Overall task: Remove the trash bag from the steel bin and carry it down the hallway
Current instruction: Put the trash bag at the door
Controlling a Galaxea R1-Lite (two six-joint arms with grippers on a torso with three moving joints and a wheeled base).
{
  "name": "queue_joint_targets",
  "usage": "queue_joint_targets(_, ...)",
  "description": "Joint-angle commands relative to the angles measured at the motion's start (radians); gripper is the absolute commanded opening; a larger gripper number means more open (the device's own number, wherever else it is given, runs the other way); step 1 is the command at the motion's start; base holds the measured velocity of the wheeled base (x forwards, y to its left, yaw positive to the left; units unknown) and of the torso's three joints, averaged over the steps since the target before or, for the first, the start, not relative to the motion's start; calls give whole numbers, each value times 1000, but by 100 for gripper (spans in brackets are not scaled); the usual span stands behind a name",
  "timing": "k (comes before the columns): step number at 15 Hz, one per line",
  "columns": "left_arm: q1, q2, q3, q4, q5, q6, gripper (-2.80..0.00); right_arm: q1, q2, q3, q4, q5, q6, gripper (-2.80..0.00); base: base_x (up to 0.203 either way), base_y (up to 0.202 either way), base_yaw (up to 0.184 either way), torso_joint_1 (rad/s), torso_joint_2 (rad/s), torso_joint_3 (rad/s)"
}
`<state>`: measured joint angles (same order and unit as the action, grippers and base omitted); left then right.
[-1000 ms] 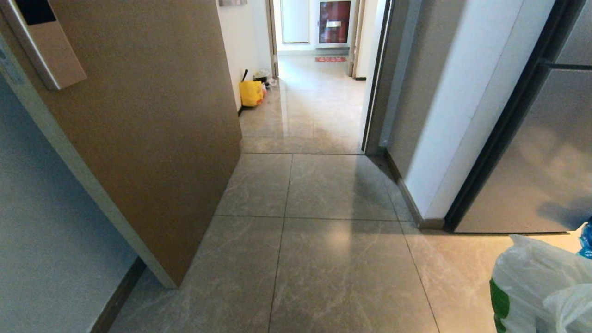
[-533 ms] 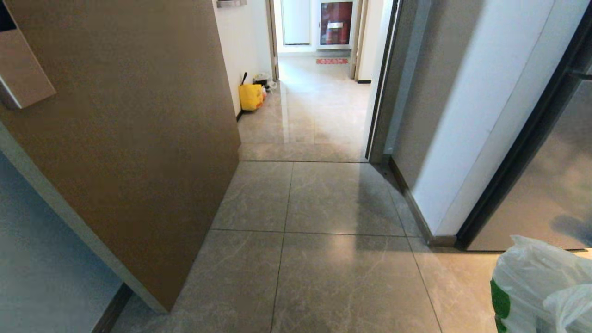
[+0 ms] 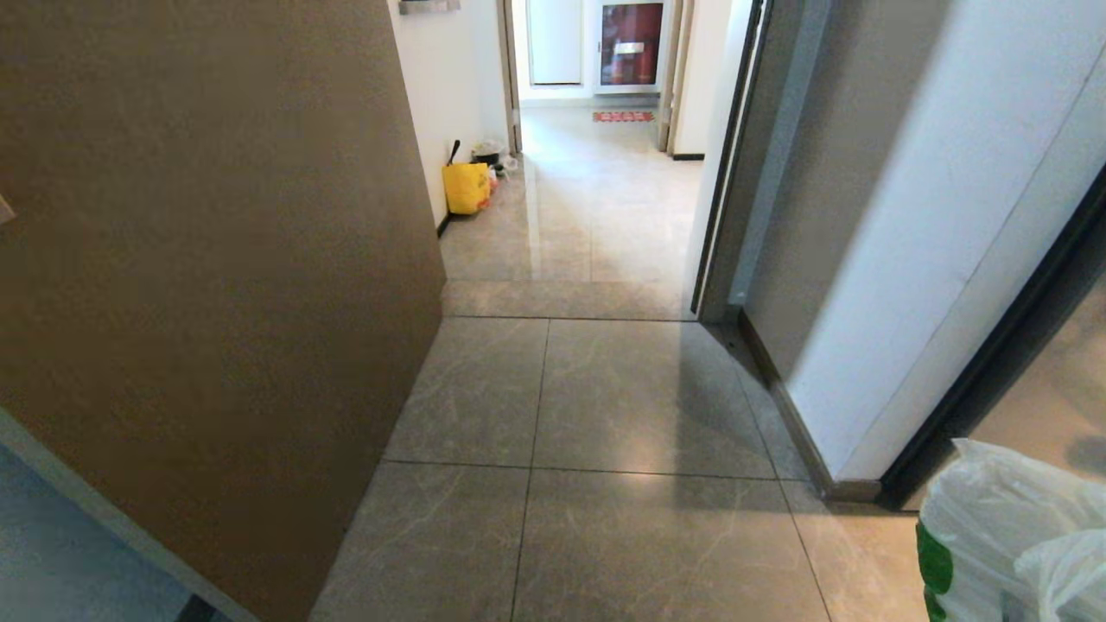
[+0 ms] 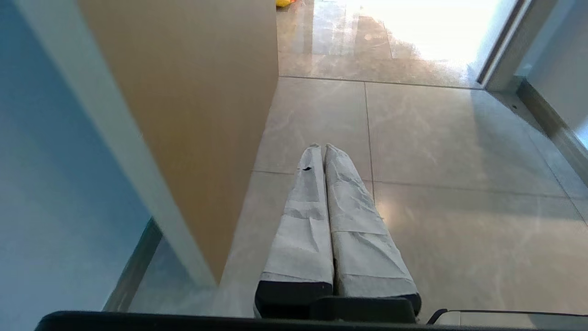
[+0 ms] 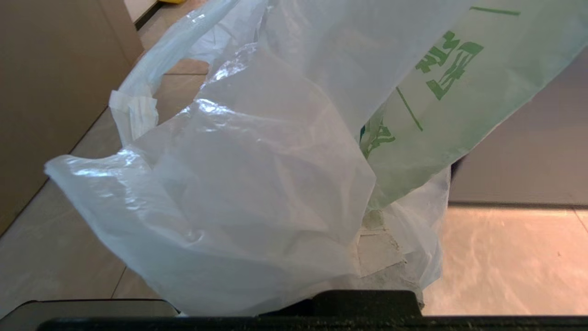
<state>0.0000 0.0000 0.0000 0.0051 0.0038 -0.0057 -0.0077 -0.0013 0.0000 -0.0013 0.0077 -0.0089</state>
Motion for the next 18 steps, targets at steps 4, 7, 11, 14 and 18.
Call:
queue_joint_targets(4, 0, 0, 0, -1, 1, 0, -280, 0, 1, 0, 0, 1, 0, -280, 194, 0, 1, -1, 0, 3)
queue_joint_targets(7, 0, 0, 0, -1, 1, 0, -280, 0, 1, 0, 0, 0, 0, -280, 194, 0, 0, 2, 4, 0)
queue_joint_targets(11, 0, 0, 0, -1, 1, 0, -280, 0, 1, 0, 0, 2, 0, -280, 191, 0, 1, 1, 0, 3)
queue_joint_targets(14, 0, 0, 0, -1, 1, 0, -280, 0, 1, 0, 0, 1, 0, -280, 191, 0, 1, 4, 6, 1)
queue_joint_targets(18, 0, 0, 0, -1, 1, 0, -280, 0, 1, 0, 0, 1, 0, -280, 192, 0, 2, 4, 5, 2)
